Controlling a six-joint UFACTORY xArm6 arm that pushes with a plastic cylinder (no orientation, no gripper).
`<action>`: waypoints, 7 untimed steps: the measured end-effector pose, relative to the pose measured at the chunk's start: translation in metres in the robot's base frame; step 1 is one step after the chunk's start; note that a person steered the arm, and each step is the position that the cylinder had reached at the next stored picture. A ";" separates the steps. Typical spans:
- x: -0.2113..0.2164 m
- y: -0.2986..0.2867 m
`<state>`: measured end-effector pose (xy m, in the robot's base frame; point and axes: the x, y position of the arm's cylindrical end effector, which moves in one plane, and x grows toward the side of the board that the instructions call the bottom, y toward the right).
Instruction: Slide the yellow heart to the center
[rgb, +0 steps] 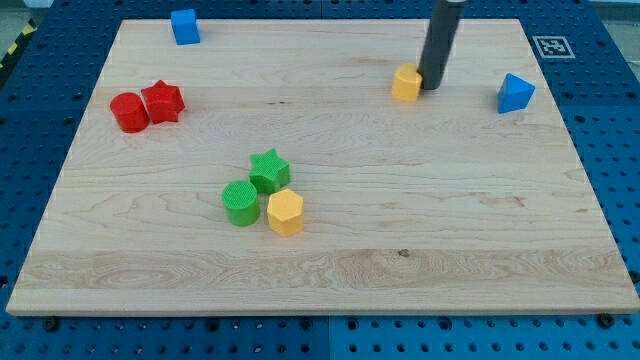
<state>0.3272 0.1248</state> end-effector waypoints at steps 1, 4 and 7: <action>-0.008 -0.031; -0.010 -0.091; 0.055 -0.093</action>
